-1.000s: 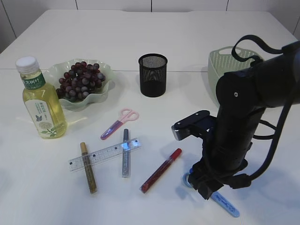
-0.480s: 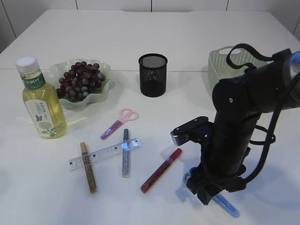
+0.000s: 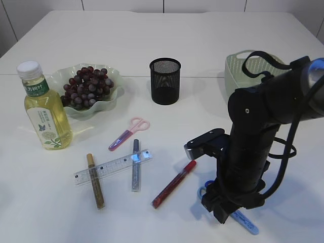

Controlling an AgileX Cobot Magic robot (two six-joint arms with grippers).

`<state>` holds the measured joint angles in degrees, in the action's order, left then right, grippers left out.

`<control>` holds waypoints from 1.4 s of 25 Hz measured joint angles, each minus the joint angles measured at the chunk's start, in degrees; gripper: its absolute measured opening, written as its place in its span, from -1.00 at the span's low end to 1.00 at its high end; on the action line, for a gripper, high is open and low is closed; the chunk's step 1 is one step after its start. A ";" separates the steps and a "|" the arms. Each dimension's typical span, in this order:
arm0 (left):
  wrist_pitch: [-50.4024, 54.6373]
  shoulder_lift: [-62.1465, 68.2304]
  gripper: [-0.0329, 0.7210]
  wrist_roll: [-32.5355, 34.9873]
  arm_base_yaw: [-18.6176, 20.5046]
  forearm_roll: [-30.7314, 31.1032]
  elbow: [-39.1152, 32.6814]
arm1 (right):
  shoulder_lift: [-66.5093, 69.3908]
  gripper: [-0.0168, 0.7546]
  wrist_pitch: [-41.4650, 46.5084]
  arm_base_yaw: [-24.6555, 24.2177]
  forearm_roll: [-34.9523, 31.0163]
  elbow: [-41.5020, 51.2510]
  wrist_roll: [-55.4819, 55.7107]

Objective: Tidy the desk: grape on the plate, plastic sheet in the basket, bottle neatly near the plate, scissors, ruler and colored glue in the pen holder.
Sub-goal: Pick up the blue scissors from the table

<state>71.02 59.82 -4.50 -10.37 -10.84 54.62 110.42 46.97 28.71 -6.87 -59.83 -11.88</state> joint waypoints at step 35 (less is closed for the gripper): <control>0.00 0.00 0.24 0.00 0.00 0.00 0.00 | 0.04 0.28 2.27 0.00 1.44 0.00 -0.09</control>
<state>71.02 59.82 -4.50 -10.37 -10.84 54.62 110.46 49.24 28.71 -5.43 -59.83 -11.97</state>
